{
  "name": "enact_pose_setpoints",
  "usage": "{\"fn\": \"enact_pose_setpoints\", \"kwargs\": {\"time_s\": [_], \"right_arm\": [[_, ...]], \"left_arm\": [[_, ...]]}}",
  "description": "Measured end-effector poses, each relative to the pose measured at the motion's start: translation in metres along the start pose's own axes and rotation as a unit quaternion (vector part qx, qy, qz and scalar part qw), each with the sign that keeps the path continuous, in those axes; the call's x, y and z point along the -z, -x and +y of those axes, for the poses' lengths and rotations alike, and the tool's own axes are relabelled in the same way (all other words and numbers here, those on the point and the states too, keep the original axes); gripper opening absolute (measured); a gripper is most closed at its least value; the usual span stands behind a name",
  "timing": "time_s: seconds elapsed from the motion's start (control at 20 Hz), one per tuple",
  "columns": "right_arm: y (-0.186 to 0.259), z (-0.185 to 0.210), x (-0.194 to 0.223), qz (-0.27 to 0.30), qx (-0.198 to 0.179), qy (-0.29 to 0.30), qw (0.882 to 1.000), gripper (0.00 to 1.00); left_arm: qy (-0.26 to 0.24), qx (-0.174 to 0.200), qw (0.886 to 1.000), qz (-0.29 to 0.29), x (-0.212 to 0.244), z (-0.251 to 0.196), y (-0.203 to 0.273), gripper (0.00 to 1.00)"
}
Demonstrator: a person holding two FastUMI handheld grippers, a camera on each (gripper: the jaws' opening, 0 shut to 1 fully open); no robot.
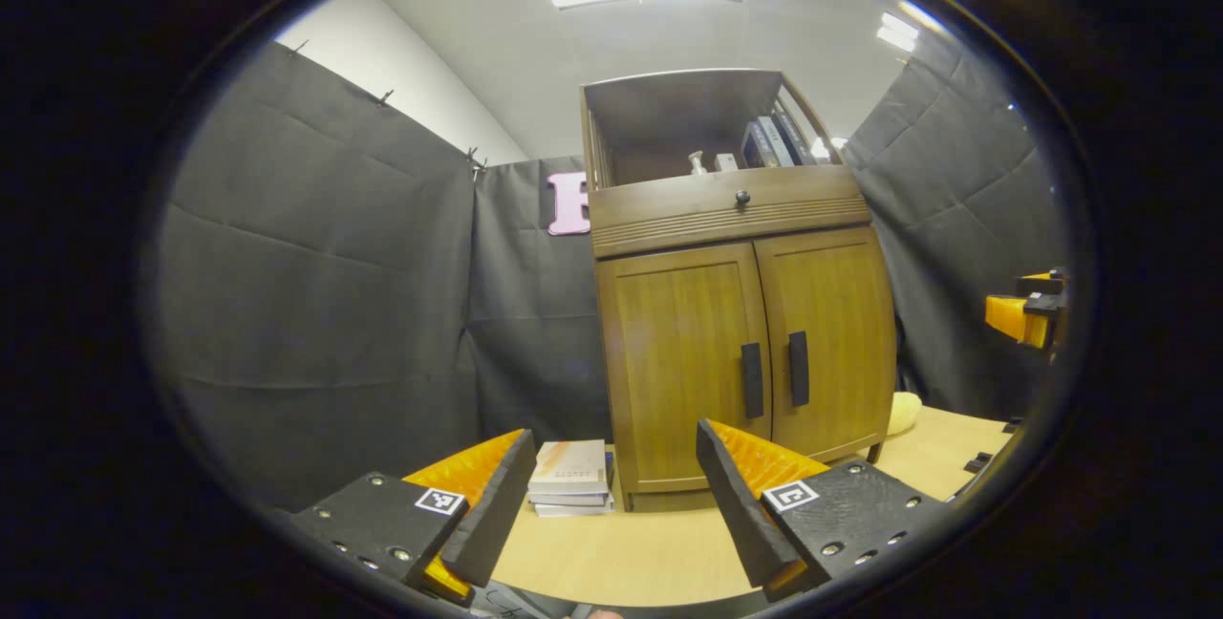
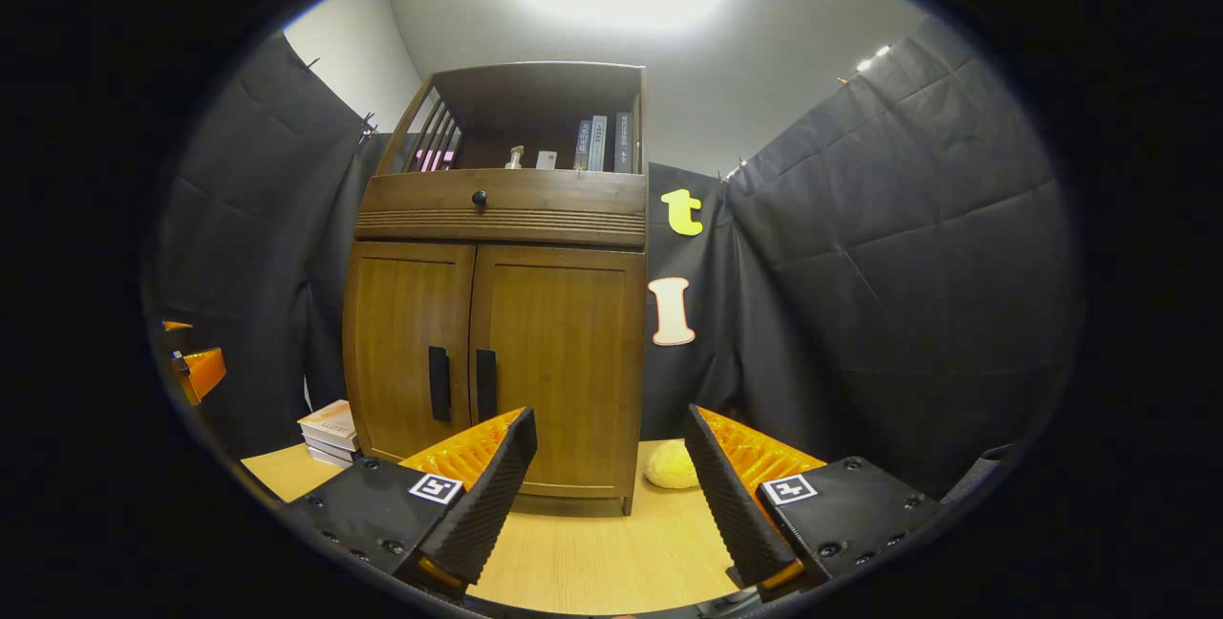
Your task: Open the right door of the double-door shoe cabinet with the right hand, and open the left door with the left hand.
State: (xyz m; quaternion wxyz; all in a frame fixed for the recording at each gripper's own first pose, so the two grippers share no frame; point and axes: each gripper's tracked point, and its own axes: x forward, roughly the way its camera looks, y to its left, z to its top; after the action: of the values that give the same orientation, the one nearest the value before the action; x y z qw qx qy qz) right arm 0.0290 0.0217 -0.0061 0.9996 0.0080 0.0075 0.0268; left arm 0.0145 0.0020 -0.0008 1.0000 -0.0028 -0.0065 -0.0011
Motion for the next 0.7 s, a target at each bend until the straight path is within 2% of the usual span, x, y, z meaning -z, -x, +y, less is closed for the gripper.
{"fn": "enact_pose_setpoints", "kwargs": {"time_s": [0.15,0.2,0.25,0.3,0.7], "right_arm": [[-0.036,0.018,-0.008,0.001,-0.016,-0.002,1.0,0.97],[-0.042,0.022,-0.005,0.0,-0.021,-0.004,1.0,0.98],[-0.05,0.027,-0.005,0.0,-0.025,-0.005,1.0,0.98],[-0.057,0.032,-0.004,0.0,-0.028,-0.007,1.0,0.98],[-0.125,0.075,0.005,0.008,-0.064,-0.023,0.998,0.98]], "left_arm": [[0.003,-0.006,1.0,0.002,0.002,0.005,-0.006,0.97],[0.003,-0.008,1.0,0.003,0.002,0.007,-0.008,0.99],[0.003,-0.009,1.0,0.004,0.003,0.007,-0.009,0.97],[0.001,-0.011,1.0,0.003,0.002,0.008,-0.011,0.99],[-0.002,-0.041,0.999,0.008,0.007,0.026,-0.027,0.97]]}}
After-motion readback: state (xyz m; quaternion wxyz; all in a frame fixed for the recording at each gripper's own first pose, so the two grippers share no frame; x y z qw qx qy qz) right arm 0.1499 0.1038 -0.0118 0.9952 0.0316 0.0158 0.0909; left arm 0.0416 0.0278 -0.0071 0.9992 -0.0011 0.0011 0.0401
